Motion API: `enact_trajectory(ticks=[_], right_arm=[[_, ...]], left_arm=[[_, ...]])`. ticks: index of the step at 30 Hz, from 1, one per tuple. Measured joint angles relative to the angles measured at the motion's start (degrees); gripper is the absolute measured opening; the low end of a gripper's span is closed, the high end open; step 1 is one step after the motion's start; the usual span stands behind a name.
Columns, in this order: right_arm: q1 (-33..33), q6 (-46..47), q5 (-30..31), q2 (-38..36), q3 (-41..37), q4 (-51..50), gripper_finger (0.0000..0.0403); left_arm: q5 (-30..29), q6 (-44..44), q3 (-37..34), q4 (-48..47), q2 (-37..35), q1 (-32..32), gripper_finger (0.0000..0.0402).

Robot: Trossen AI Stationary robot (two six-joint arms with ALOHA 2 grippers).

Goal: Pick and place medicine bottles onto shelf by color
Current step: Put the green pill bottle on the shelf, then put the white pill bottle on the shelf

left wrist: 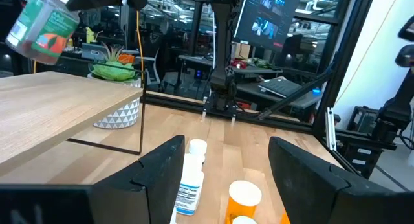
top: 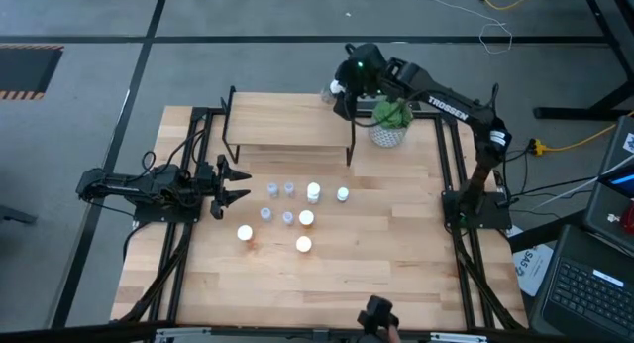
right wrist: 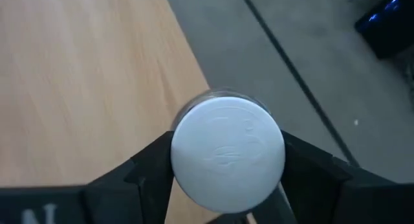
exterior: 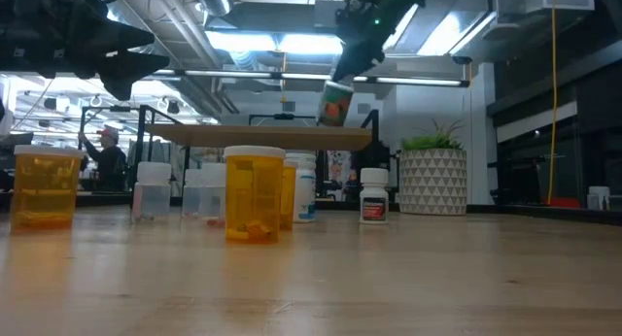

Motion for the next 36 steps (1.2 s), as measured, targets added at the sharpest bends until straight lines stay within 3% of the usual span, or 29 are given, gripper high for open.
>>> enact_trajectory(ticks=[7,12,20,25,30,33,36], right_arm=[[-1.2,2.1,-2.5,0.0,0.0,-6.8,0.0234],[-1.2,2.1,-3.6,0.0,0.0,-6.5,0.0234],[-1.2,2.4,-3.6,0.0,0.0,-7.6,0.0330],[-0.9,2.3,-2.1,0.2,1.2,-6.4,0.0340],[0.7,2.7,0.3,0.1,10.2,-11.8,0.0342],[2.6,5.5,-4.2,0.0,16.6,-19.0,0.0343],[4.8,7.4,-12.3,0.0,20.7,-27.5,0.0343]], left_arm=[[0.0,0.0,0.0,0.0,0.0,0.0,0.0219],[0.0,0.1,0.0,-0.1,0.0,0.0,0.0219],[0.0,3.1,0.0,-0.6,0.0,0.0,0.0219],[0.0,3.1,0.0,-0.7,0.0,0.0,0.0219],[0.0,3.1,0.0,-0.8,0.0,0.0,0.0219],[0.0,3.1,0.0,-0.8,0.0,0.0,0.0219],[0.0,3.1,0.0,-0.8,0.0,0.0,0.0219]])
